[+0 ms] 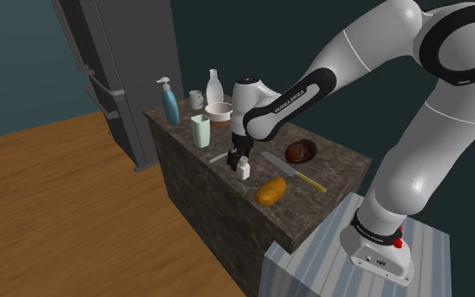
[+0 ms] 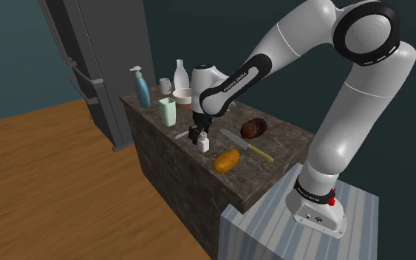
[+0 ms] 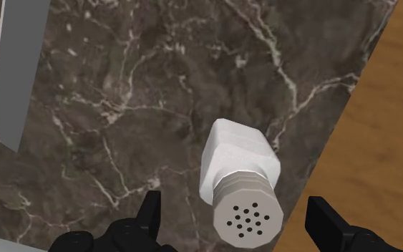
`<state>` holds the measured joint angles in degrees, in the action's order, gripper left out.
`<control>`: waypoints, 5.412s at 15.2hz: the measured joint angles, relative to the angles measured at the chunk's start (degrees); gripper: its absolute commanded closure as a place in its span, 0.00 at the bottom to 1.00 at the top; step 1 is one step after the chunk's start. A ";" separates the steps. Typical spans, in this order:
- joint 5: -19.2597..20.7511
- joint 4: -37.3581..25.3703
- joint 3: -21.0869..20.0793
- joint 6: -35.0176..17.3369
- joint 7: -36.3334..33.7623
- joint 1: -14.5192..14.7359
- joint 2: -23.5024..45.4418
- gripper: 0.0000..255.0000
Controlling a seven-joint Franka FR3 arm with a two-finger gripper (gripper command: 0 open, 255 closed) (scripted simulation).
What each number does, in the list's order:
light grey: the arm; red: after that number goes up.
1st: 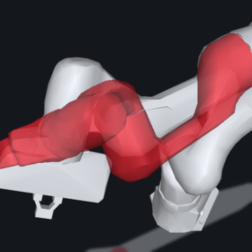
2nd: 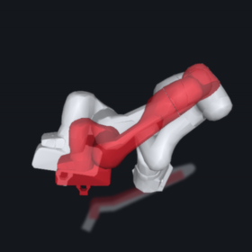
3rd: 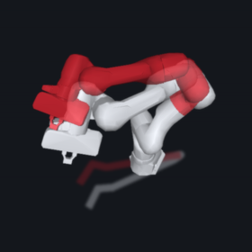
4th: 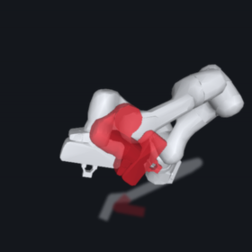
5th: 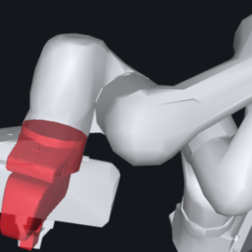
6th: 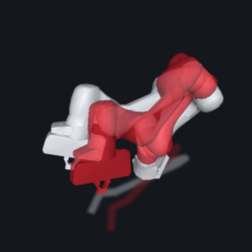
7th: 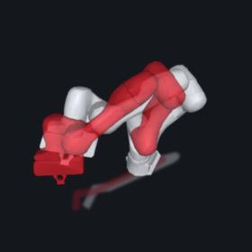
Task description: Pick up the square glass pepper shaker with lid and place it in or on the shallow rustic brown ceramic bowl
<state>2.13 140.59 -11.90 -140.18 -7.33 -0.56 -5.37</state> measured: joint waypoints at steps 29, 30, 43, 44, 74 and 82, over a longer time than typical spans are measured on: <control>-2.23 -6.51 0.59 13.90 1.98 0.41 -7.59 1.00; -2.30 -6.92 0.69 14.64 2.15 0.39 -7.93 1.00; -2.39 -1.77 7.33 20.03 11.74 -2.51 -18.61 1.00; -2.12 -1.01 8.41 20.39 13.18 -3.05 -19.73 1.00; 6.62 14.38 26.97 10.87 34.46 -12.97 -26.18 1.00; 6.69 15.03 27.06 9.78 34.43 -12.97 -25.79 0.00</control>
<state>8.82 155.61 15.16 -130.40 27.10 -13.52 -31.16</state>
